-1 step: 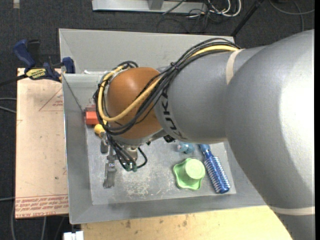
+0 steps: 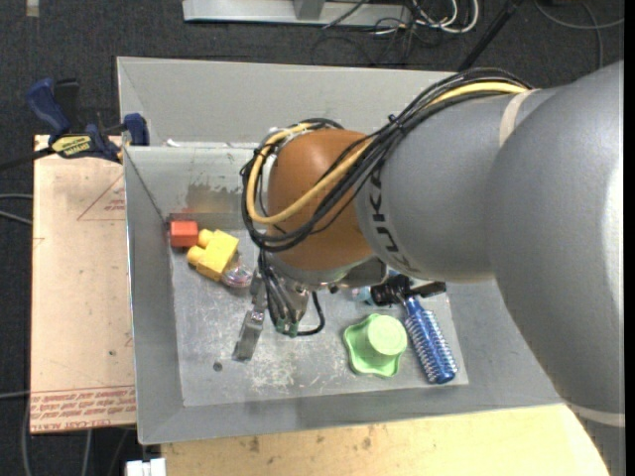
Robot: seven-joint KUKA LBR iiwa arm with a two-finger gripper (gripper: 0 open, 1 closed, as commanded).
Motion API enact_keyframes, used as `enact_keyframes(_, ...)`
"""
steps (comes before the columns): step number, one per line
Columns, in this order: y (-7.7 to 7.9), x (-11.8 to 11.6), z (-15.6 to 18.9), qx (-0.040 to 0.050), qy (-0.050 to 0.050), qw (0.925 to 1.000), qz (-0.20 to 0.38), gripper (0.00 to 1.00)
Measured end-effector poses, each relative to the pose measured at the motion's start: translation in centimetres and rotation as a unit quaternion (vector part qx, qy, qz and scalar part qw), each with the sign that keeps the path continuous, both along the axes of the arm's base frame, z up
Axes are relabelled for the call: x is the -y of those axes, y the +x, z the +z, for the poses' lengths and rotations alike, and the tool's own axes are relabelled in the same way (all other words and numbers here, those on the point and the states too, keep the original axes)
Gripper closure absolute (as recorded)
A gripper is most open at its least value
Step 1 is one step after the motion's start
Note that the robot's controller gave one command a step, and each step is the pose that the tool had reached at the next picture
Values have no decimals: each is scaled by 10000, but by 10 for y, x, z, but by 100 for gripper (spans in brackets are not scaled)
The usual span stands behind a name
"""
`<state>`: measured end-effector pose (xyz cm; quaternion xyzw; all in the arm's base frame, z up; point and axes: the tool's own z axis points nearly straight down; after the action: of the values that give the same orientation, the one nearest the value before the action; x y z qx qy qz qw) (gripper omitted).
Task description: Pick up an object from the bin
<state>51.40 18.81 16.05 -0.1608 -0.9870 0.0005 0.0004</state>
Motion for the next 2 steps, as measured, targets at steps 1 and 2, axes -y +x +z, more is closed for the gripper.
enact_keyframes(1,78,39,-31,34,-1,10000,7,0)
enact_keyframes(2,108,17,-84,14,12,9999,-131,0)
